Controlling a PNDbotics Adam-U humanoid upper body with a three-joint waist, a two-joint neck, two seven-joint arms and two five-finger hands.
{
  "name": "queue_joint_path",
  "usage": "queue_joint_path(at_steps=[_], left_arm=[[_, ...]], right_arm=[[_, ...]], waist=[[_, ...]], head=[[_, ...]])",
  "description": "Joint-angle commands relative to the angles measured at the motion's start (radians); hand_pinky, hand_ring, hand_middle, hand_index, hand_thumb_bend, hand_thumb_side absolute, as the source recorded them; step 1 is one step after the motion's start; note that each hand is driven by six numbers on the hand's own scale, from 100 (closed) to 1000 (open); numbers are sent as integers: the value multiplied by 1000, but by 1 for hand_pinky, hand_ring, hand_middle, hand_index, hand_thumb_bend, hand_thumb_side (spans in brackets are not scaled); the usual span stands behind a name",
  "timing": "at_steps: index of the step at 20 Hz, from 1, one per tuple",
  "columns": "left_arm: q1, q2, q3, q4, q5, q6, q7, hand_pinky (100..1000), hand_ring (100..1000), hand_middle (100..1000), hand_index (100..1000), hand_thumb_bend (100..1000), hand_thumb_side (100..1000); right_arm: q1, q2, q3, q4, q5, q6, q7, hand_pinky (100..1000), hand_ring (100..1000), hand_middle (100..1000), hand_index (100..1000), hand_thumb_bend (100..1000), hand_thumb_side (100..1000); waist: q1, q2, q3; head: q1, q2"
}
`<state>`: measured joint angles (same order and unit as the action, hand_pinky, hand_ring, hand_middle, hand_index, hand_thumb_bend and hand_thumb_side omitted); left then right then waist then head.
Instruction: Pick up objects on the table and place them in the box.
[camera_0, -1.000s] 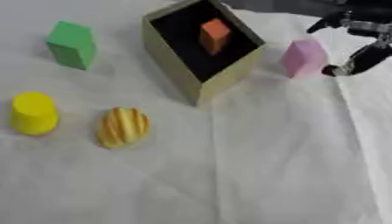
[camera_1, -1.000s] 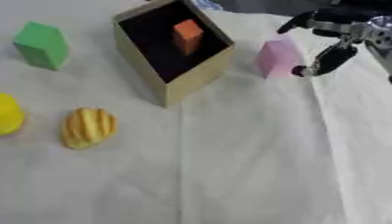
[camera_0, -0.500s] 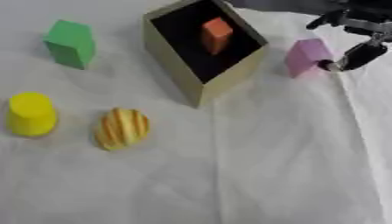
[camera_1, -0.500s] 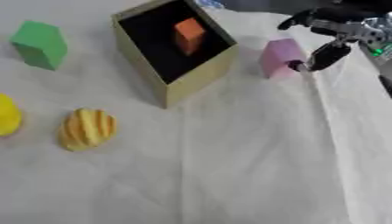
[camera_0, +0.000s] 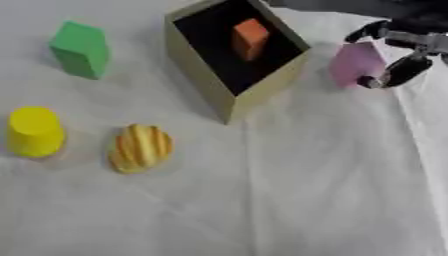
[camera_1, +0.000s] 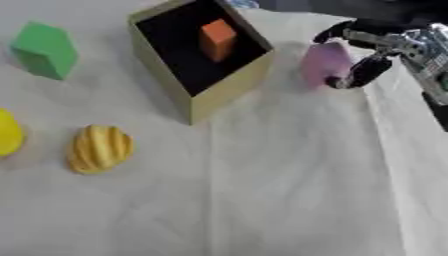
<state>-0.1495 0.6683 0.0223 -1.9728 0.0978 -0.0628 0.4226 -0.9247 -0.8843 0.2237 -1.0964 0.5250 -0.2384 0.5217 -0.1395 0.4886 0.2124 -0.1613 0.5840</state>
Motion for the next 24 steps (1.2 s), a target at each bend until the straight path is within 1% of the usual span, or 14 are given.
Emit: queue_joint_path(at_steps=[1, 3, 5, 6, 7, 10, 11, 12, 15, 19, 24], left_arm=[[-5, 16, 9, -13, 0, 0, 3, 797, 866, 793, 864, 564, 808], [-5, 16, 10, -13, 0, 0, 4, 797, 867, 792, 864, 565, 808], [-5, 17, 10, -13, 0, 0, 5, 797, 867, 792, 864, 565, 807], [-4, 17, 10, -13, 0, 0, 5, 797, 867, 792, 864, 565, 807], [-3, 17, 10, -13, -1, 0, 5, 797, 867, 792, 864, 565, 807], [0, 18, 12, -13, -1, 0, 6, 797, 867, 792, 864, 565, 806], [1, 18, 12, -12, -1, 0, 7, 797, 867, 792, 864, 568, 811], [2, 18, 12, -12, -2, 0, 7, 797, 867, 792, 864, 565, 805], [5, 19, 13, -13, -2, -1, 8, 797, 868, 793, 864, 565, 804], [5, 22, 12, -15, -3, -1, 8, 798, 868, 793, 864, 566, 802], [-3, 25, 9, -20, -2, 0, 4, 799, 868, 794, 865, 567, 801]], right_arm=[[-18, -19, -18, 6, 3, -6, -3, 919, 880, 680, 793, 307, 100], [-20, -19, -25, 4, 1, -2, -32, 908, 831, 628, 753, 271, 100], [-22, -22, -30, -1, -1, 4, -61, 905, 810, 616, 743, 239, 100], [-24, -24, -31, -5, -2, 6, -69, 905, 809, 617, 745, 188, 100], [-27, -26, -32, -10, -4, 7, -71, 906, 809, 618, 745, 226, 100], [-37, -34, -35, -39, -10, 3, -60, 906, 807, 622, 748, 212, 100], [-43, -35, -36, -53, -14, 2, -55, 907, 808, 625, 751, 173, 100], [-50, -35, -37, -71, -18, 0, -50, 909, 810, 630, 756, 203, 100], [-89, -26, -32, -122, -34, -2, -22, 909, 812, 643, 765, 178, 100], [-178, 25, -8, -167, -45, 0, 29, 912, 822, 666, 783, 146, 100], [-278, 128, 42, -160, -38, -10, 87, 912, 831, 685, 795, 106, 100]], waist=[[10, -19, 1], [10, -20, -2], [10, -23, -6], [11, -26, -8], [11, -29, -11], [11, -39, -22], [11, -42, -26], [11, -46, -29], [9, -59, -35], [7, -76, -36], [3, -87, -21]], head=[[-1, -10], [0, -7], [1, -5], [1, -4], [2, -3], [4, 1], [4, 3], [4, 4], [3, 11], [-4, 21], [-16, 26]])
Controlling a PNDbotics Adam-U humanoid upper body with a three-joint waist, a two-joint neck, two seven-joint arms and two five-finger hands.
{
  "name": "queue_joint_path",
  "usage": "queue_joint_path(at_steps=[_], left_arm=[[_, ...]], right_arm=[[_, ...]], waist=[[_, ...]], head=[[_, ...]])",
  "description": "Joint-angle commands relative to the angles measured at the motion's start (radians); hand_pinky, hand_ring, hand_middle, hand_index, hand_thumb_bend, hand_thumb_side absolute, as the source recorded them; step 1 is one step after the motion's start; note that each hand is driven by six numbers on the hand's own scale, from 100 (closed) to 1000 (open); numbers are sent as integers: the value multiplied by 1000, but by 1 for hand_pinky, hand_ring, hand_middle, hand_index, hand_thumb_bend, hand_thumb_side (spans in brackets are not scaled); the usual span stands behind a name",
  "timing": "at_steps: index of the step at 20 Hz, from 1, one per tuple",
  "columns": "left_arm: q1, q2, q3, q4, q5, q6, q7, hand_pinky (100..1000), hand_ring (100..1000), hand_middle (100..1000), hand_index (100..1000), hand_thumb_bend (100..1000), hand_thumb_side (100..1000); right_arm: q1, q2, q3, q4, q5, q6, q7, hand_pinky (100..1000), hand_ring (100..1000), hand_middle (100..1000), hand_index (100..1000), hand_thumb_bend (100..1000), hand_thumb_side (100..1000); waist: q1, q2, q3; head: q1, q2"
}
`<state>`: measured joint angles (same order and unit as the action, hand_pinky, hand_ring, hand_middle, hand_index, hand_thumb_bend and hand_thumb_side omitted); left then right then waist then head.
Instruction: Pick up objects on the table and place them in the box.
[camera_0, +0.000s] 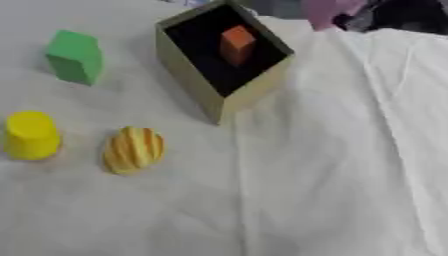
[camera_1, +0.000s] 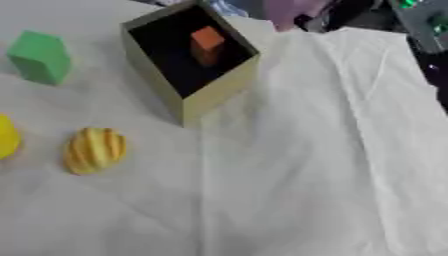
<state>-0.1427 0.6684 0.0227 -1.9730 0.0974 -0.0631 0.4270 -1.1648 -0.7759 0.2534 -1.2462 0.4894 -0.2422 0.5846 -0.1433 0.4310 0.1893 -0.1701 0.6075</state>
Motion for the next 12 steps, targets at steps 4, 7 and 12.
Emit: queue_joint_path(at_steps=[4, 7, 12], left_arm=[[-18, 25, 6, -24, 0, 0, -3, 799, 869, 794, 865, 566, 801], [-22, 24, 5, -26, 1, 1, -4, 800, 870, 795, 865, 565, 801], [-25, 23, 6, -27, 2, 1, -3, 800, 870, 795, 865, 565, 800]], right_arm=[[-76, 91, 50, 19, 11, -23, 51, 911, 835, 693, 800, 100, 108], [-78, 120, 74, 42, 23, -37, 65, 909, 837, 696, 800, 100, 131], [-65, 131, 105, 52, 40, -61, 81, 908, 838, 688, 799, 111, 156]], waist=[[4, -28, 21], [1, -26, 30], [-3, -25, 33]], head=[[-17, 2], [-18, 2], [-10, 3]])
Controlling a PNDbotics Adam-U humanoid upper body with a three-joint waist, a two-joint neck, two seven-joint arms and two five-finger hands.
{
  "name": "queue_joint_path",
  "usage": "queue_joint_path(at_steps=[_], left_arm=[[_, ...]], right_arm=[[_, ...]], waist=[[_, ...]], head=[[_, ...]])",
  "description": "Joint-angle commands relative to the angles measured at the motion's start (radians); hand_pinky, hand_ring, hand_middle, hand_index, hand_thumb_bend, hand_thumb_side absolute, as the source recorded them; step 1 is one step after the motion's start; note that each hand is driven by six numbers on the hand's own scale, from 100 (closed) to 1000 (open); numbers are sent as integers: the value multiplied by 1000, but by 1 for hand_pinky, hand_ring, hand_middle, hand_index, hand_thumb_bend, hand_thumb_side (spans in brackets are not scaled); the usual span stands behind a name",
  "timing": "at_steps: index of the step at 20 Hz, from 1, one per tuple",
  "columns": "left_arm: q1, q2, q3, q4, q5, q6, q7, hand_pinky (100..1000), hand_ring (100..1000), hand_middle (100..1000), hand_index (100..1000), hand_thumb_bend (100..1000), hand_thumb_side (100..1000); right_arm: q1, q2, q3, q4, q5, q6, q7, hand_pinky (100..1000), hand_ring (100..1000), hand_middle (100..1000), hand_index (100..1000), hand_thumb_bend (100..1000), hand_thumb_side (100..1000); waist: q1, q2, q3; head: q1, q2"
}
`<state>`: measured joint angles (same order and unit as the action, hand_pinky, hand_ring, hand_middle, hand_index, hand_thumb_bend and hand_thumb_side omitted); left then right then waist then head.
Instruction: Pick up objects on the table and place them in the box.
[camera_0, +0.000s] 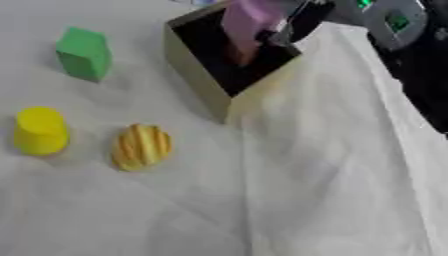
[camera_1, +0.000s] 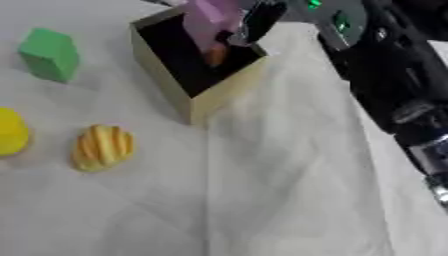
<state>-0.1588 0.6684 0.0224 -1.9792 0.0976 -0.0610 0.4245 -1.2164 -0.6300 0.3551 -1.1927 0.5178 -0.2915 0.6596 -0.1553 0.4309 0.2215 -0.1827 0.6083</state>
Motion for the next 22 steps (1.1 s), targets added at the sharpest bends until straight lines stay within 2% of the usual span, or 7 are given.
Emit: queue_joint_path(at_steps=[1, 7, 11, 12, 14, 19, 22], left_arm=[[-10, 23, 6, -20, 2, -1, -1, 800, 870, 795, 865, 565, 800], [-10, 22, 6, -20, 2, -1, -2, 801, 867, 796, 865, 564, 801], [-11, 22, 6, -19, 3, -1, -2, 801, 864, 796, 865, 564, 800], [-11, 22, 6, -18, 3, -1, -2, 802, 865, 796, 865, 564, 800], [-10, 22, 6, -17, 3, -1, -2, 802, 865, 797, 865, 564, 800], [-8, 21, 9, -17, 3, -2, 0, 803, 865, 794, 866, 565, 799], [-7, 20, 9, -17, 3, -3, 0, 803, 865, 794, 866, 565, 799]], right_arm=[[-13, -13, 7, 0, 14, -14, 7, 908, 838, 680, 800, 114, 156], [-16, 1, 20, 10, 30, -13, 15, 911, 864, 712, 828, 128, 255], [-17, 8, 24, 16, 33, -16, 41, 942, 963, 863, 911, 143, 404], [-17, 8, 23, 16, 33, -19, 48, 964, 1000, 919, 942, 153, 491], [-19, 7, 18, 15, 41, -22, 56, 972, 1000, 930, 950, 177, 528], [-16, 3, 7, 14, 75, -28, 58, 972, 1000, 931, 958, 212, 504], [-12, 2, 3, 16, 67, -28, 53, 967, 1000, 920, 956, 235, 444]], waist=[[8, -25, 1], [10, -29, 0], [9, -32, -1], [9, -33, -2], [8, -35, -2], [7, -38, -6], [9, -39, -7]], head=[[2, 3], [1, 7], [0, 9], [0, 10], [1, 13], [4, 17], [7, 19]])
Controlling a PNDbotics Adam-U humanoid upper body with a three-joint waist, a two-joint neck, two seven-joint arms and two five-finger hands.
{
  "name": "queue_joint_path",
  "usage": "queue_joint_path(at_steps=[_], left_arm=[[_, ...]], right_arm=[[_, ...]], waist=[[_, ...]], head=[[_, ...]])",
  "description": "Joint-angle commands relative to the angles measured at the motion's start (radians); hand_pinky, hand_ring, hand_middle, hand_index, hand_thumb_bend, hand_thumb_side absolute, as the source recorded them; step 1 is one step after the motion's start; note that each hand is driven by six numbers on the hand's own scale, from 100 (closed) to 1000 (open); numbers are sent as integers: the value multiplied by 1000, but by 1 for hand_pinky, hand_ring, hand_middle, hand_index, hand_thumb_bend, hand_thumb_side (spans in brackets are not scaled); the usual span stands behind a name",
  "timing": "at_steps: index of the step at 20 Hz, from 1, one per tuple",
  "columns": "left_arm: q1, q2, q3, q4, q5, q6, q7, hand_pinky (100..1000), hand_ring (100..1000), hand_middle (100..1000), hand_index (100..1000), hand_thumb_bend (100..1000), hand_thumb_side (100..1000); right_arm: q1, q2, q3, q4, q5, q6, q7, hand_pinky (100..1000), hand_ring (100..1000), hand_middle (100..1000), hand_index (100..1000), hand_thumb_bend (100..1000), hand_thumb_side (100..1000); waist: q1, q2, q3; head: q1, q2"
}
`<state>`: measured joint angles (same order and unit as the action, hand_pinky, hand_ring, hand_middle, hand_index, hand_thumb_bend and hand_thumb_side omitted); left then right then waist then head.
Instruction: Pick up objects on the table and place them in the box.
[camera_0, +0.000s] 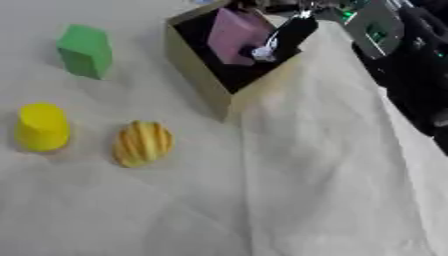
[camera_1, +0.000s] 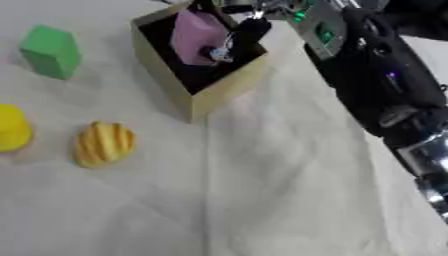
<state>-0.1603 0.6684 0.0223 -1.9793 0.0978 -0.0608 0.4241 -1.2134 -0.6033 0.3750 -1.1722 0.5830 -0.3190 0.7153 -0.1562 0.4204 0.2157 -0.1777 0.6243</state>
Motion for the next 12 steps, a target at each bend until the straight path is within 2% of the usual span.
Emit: queue_joint_path(at_steps=[1, 2, 3, 4, 5, 6, 7, 9, 12], left_arm=[[-6, 20, 9, -17, 3, -3, 0, 803, 866, 794, 866, 565, 799], [-6, 19, 9, -17, 3, -3, 0, 803, 866, 794, 866, 565, 798], [-6, 19, 9, -17, 4, -3, 0, 803, 866, 794, 866, 564, 790], [-7, 18, 9, -17, 4, -4, -1, 804, 866, 794, 867, 565, 787], [-7, 18, 9, -17, 5, -4, -1, 804, 866, 794, 867, 566, 785], [-7, 18, 9, -18, 5, -5, -2, 804, 866, 794, 867, 566, 785], [-7, 18, 9, -18, 6, -5, -2, 804, 866, 794, 867, 567, 785], [-7, 17, 10, -18, 6, -6, -1, 804, 866, 794, 867, 566, 786], [-5, 17, 11, -17, 7, -6, -1, 804, 866, 794, 867, 566, 786]], right_arm=[[-15, -24, -16, -3, -3, -1, 0, 968, 1000, 922, 956, 272, 388], [-15, -24, -15, -3, -10, 0, 5, 970, 1000, 916, 961, 379, 226], [-14, -23, -15, -3, -17, 0, 10, 979, 1000, 912, 969, 417, 100], [-14, -22, -15, -3, -26, 3, 14, 985, 1000, 911, 962, 390, 100], [-14, -23, -15, -3, -32, 9, 14, 1000, 1000, 947, 978, 374, 100], [-14, -23, -14, -3, -36, 14, 13, 1000, 1000, 1000, 1000, 396, 100], [-13, -23, -11, -4, -37, 16, 17, 1000, 1000, 1000, 1000, 433, 100], [-10, -23, -6, -6, -44, 5, 39, 1000, 1000, 1000, 1000, 520, 162], [-8, -25, -10, -6, -46, -5, 55, 1000, 1000, 1000, 1000, 512, 190]], waist=[[10, -29, -2], [11, -29, -2], [12, -29, -2], [12, -29, -2], [13, -30, -2], [13, -30, -3], [13, -30, -3], [13, -30, -4], [13, -31, -6]], head=[[2, 3], [1, 4], [1, 4], [0, 5], [0, 6], [-1, 7], [-1, 7], [-1, 8], [-1, 9]])
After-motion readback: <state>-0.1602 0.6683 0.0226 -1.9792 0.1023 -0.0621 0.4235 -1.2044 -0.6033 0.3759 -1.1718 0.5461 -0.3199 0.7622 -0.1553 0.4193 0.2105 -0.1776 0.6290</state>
